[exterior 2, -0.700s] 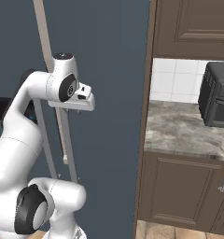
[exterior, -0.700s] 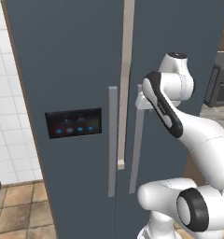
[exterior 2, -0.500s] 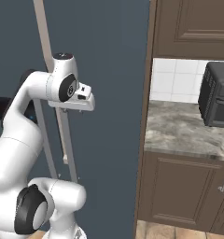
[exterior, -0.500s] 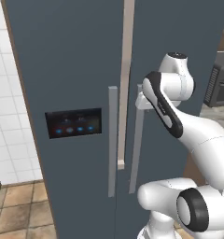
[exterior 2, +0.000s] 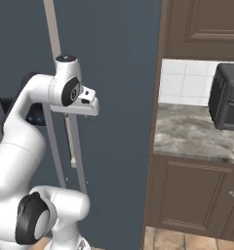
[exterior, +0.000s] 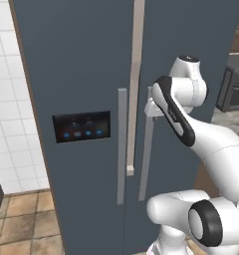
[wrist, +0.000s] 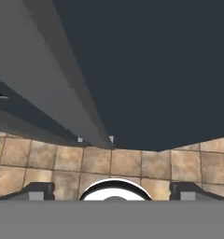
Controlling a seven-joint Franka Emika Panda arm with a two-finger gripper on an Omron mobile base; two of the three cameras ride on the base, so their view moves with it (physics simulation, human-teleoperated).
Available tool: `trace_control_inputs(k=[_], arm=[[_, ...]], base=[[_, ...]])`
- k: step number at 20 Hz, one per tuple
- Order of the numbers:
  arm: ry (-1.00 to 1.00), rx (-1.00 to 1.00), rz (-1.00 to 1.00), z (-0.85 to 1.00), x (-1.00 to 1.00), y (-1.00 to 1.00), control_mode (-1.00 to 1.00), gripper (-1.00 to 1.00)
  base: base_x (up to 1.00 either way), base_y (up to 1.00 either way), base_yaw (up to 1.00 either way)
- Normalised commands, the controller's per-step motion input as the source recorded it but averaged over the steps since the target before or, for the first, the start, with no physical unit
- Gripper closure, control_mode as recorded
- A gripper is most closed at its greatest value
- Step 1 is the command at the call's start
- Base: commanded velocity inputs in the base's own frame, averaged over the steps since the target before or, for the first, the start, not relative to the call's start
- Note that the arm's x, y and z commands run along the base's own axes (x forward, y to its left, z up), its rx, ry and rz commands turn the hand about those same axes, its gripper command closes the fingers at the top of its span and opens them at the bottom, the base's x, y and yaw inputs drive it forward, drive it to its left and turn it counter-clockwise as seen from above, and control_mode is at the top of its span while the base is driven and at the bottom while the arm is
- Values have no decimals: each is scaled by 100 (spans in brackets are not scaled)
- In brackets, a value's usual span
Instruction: Open the fridge, grab two sodas, and place both sodas inside the bowl with ice on the dining counter.
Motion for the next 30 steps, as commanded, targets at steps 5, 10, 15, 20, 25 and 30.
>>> trace_control_inputs(k=[5, 10, 15, 20, 25, 30], arm=[[0, 0, 0, 0, 0, 0, 100, -100], [0, 0, 0, 0, 0, 0, 100, -100], [0, 0, 0, 0, 0, 0, 100, -100], [0, 0, 0, 0, 0, 0, 100, -100], [0, 0, 0, 0, 0, 0, 100, -100], [0, 0, 0, 0, 0, 0, 100, -100]], base=[[-53, 26, 0], [-31, 34, 0], [-11, 28, 0], [-10, 15, 0], [-14, 32, 0], [-21, 20, 0]])
